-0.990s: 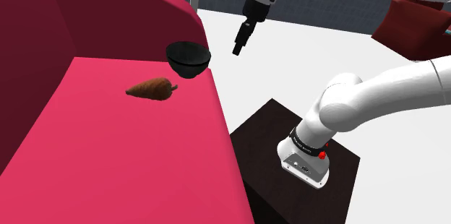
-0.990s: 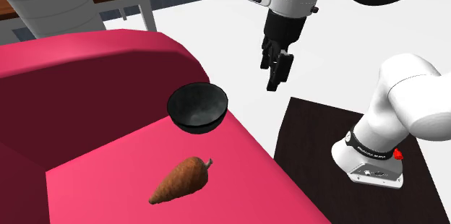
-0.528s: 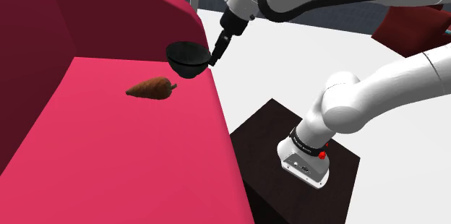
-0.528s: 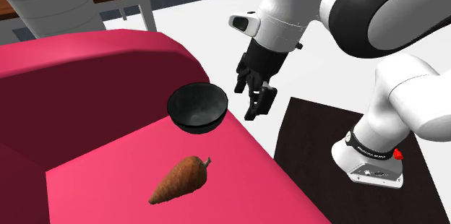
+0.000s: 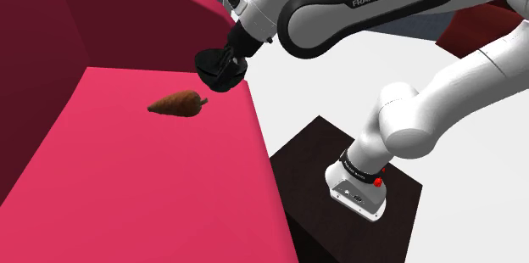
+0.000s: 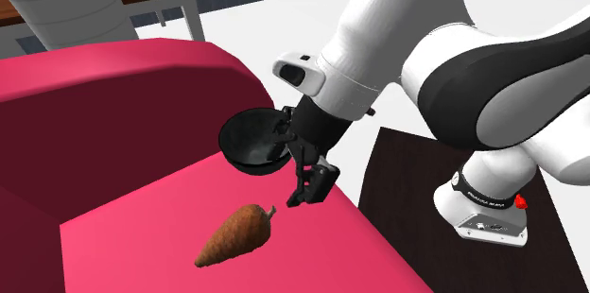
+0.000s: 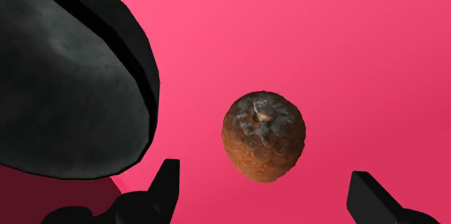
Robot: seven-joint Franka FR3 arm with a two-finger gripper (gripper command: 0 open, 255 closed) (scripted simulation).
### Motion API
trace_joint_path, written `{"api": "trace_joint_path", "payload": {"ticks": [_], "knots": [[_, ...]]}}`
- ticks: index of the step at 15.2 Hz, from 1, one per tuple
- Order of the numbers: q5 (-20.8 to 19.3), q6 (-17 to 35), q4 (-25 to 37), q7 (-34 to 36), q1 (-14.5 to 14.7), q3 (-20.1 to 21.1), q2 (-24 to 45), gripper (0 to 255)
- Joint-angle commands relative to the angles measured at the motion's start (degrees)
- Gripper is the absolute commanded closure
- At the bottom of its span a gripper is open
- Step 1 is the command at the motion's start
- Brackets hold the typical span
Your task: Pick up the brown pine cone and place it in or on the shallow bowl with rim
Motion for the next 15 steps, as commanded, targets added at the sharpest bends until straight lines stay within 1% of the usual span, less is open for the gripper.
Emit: {"api": "trace_joint_path", "payload": {"ticks": [1,9,15], "knots": [[1.17,4.18,0.17,-1.59,1.83,0.58,1.78,0],[1.84,10.65,1.12,-2.25,2.29,1.26,9.06,0],[1.84,10.65,1.12,-2.25,2.30,1.26,9.06,0]]}}
